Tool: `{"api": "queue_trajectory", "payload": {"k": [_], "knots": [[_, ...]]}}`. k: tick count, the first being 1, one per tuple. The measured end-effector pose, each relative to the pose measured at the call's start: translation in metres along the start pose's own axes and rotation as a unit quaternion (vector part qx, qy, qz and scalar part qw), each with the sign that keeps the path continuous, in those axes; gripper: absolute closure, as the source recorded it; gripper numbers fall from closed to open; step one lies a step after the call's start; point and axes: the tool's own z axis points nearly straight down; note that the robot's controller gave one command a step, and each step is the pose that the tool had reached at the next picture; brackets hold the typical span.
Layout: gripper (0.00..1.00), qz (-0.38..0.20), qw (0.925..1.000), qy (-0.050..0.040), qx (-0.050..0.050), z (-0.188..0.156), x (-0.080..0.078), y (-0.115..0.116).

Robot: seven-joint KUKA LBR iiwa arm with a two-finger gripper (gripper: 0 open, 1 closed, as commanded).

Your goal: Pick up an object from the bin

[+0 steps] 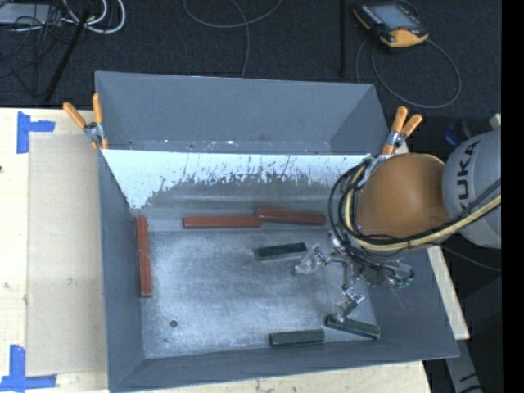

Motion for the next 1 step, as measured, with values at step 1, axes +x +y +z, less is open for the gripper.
{"api": "queue_trajectory", "payload": {"k": [1], "knots": [[0.0, -0.059, 0.9982, 0.0024, 0.001, 0.011, 0.0574, -0.0101]]}}
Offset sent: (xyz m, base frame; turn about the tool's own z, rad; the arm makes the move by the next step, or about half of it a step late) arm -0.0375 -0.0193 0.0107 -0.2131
